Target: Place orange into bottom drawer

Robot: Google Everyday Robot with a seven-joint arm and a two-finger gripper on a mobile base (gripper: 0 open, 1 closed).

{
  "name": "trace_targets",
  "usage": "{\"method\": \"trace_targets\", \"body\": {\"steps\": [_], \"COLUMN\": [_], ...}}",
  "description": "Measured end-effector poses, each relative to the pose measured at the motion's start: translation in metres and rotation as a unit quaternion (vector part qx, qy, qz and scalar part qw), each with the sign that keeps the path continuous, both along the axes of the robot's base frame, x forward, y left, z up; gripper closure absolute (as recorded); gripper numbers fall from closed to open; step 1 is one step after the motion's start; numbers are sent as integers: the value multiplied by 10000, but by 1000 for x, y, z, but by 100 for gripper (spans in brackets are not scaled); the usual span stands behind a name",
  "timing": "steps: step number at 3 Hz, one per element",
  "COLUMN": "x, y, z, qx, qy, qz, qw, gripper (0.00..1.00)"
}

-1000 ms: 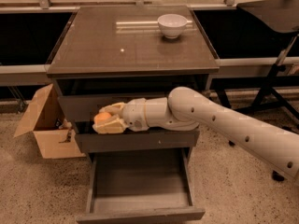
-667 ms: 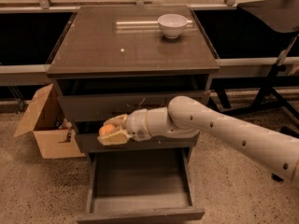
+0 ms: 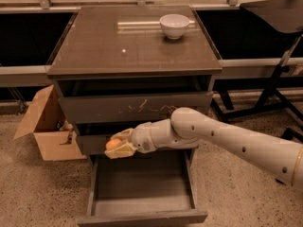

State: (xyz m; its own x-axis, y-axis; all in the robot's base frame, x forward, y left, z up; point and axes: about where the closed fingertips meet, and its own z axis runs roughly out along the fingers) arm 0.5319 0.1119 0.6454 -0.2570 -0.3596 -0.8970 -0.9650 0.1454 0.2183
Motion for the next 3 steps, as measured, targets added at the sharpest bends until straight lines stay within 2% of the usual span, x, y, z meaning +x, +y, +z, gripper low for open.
{"method": "trace_targets", "body": {"steps": [1,2,3], "x": [1,-5,-21], "y": [-4,-26,-58], "z": [-19,-73,-149], "qx": [-154,-379,-598], "qy": [44,228,478], "qz": [-7,-74,-344], "qw": [9999,9990,9965], "gripper": [100,100,100]}}
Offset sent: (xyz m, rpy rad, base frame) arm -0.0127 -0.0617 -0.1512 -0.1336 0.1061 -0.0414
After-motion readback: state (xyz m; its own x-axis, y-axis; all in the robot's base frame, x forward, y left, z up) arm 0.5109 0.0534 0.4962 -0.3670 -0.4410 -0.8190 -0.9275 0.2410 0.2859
